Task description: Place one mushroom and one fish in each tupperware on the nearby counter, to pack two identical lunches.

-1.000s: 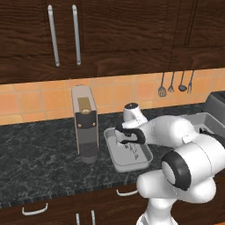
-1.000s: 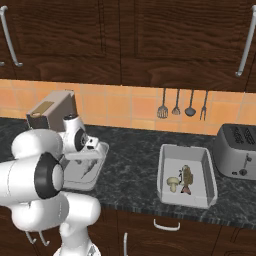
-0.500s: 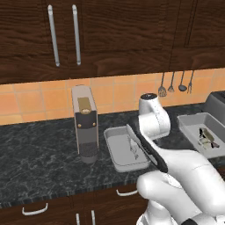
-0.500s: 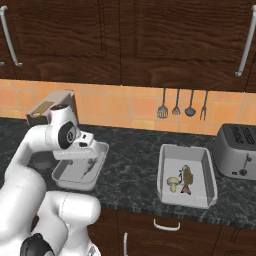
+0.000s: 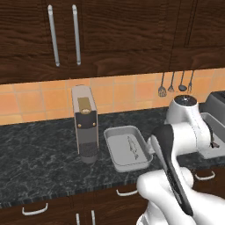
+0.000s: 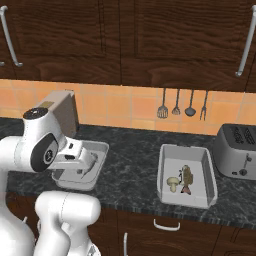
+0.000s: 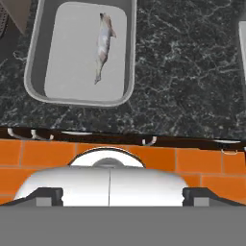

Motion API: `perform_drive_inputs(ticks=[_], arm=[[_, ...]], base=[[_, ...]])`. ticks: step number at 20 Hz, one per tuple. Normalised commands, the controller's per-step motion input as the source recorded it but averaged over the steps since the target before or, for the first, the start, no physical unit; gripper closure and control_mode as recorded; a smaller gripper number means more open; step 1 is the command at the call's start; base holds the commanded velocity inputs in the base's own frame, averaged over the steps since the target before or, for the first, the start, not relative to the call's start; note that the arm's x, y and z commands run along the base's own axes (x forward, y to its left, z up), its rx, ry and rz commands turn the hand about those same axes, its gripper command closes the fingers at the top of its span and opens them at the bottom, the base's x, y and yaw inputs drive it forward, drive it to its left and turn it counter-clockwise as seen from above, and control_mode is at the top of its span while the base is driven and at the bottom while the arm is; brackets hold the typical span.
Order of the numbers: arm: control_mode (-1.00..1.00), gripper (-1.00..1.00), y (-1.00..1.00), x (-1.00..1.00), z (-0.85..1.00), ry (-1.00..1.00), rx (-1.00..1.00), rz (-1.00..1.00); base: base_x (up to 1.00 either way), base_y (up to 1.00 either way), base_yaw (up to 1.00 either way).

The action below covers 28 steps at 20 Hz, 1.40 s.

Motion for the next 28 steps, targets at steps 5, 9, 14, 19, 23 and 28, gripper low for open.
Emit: perform_drive_inputs(ticks=[5, 9, 14, 19, 23, 28], arm=[[-1.0, -1.0, 0.0, -0.95, 0.69, -0.19, 0.04, 0.01], [-1.0, -1.0, 0.0, 0.0, 0.03, 0.0, 0.0, 0.0], [1.0, -1.0, 0.0, -0.05, 0.0, 0.0, 0.0, 0.0], [1.0, -1.0, 0.0, 0.0, 0.0, 0.0, 0.0, 0.0], [1.0, -1.0, 0.0, 0.0, 0.0, 0.0, 0.0, 0.0], [1.0, -1.0, 0.0, 0.0, 0.0, 0.0, 0.0, 0.0]], base=[[0.0, 0.0, 0.0], [0.0, 0.0, 0.0], [-0.4, -0.13, -0.03], [-1.0, -0.44, -0.24], [-0.71, -0.71, -0.4], [-0.35, -0.81, -0.55]])
